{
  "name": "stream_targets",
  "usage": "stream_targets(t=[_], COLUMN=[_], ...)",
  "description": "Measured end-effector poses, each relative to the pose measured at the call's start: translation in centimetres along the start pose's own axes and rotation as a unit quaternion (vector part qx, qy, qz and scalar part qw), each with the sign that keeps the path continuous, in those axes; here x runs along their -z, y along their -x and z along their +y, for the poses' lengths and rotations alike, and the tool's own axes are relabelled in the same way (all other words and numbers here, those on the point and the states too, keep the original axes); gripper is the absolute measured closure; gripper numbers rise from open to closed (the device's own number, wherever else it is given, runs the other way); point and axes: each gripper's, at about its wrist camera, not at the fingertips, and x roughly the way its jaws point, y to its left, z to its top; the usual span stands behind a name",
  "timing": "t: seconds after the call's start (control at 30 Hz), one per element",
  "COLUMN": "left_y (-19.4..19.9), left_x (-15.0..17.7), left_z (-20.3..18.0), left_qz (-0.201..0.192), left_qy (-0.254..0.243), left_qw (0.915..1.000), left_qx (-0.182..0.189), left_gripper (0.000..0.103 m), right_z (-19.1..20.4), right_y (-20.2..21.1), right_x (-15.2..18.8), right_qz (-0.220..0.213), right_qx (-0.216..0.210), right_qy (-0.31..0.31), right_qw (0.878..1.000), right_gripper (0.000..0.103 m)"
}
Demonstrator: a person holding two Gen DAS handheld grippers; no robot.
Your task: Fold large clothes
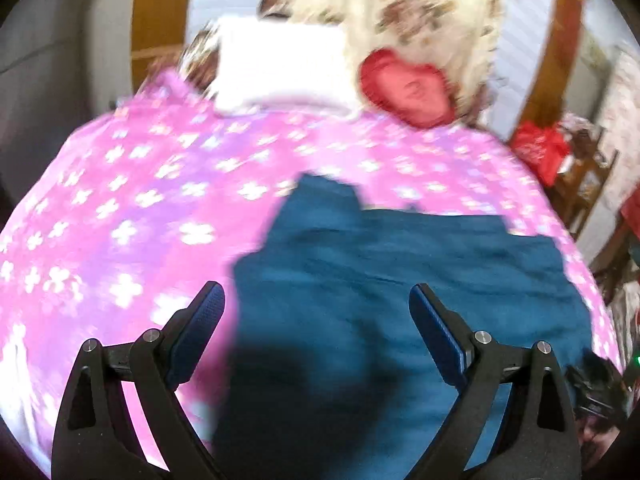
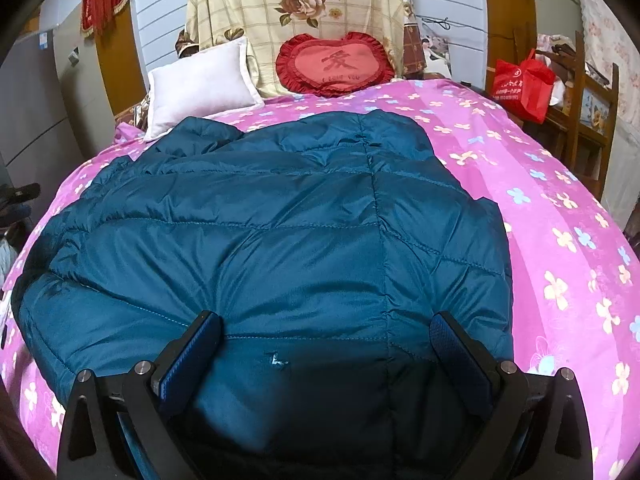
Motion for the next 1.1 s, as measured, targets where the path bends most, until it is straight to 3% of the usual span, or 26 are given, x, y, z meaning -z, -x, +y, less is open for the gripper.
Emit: stream_targets(t=[0.13, 0.27, 0.33, 0.37, 0.53, 0.57, 0.63, 0.7, 0.8, 0.97, 1.1], left_y=[-5.0, -8.2, -9.5, -10.2, -11.0, -11.1, -11.3, -11.2, -10.4, -7.7, -7.1], left_x=[-0.5, 0.9, 1.0, 0.9, -0.3, -0.4, -0.4, 0.1, 0.7, 2.2, 3.3], left_z=[4.4, 4.0, 4.3, 4.8, 5.4, 5.3, 4.9, 4.7, 4.4, 2.6, 1.8], left_qz=[0.064, 0.113, 0.128, 0.132, 0.106, 0.103, 0.093, 0.088, 0.063, 0.005, -0.012], left_qy=[0.032, 0.031, 0.043, 0.059, 0.077, 0.074, 0.064, 0.065, 0.059, 0.010, -0.003], left_qw=[0.9973, 0.9866, 0.9813, 0.9776, 0.9749, 0.9756, 0.9785, 0.9773, 0.9788, 0.9921, 0.9963], left_qx=[0.015, 0.113, 0.137, 0.153, 0.180, 0.179, 0.173, 0.181, 0.186, 0.125, 0.085], left_gripper=[0.009, 0.009, 0.009, 0.009, 0.009, 0.011, 0.024, 0.049, 0.072, 0.085, 0.086], right_z=[0.0, 0.0, 0.0, 0.0, 0.0, 0.0, -0.1, 0.0, 0.1, -0.3, -4.9], right_y=[0.0, 0.0, 0.0, 0.0, -0.1, -0.1, -0.1, -0.2, -0.1, 0.6, 5.0], right_x=[0.0, 0.0, -0.1, -0.1, -0.1, -0.2, -0.2, -0.1, -0.1, -0.9, -1.6], right_qz=[0.000, 0.000, 0.000, 0.000, 0.002, 0.003, 0.004, 0.004, 0.004, 0.009, -0.081], right_qx=[0.001, 0.000, 0.000, 0.000, 0.001, 0.001, 0.000, 0.000, 0.000, -0.015, 0.017], right_qy=[0.000, 0.001, 0.002, 0.001, 0.002, 0.003, 0.003, 0.003, 0.002, 0.003, -0.043], right_qw=[1.000, 1.000, 1.000, 1.000, 1.000, 1.000, 1.000, 1.000, 1.000, 1.000, 0.996], right_gripper=[0.000, 0.000, 0.000, 0.000, 0.000, 0.000, 0.000, 0.000, 0.000, 0.000, 0.000])
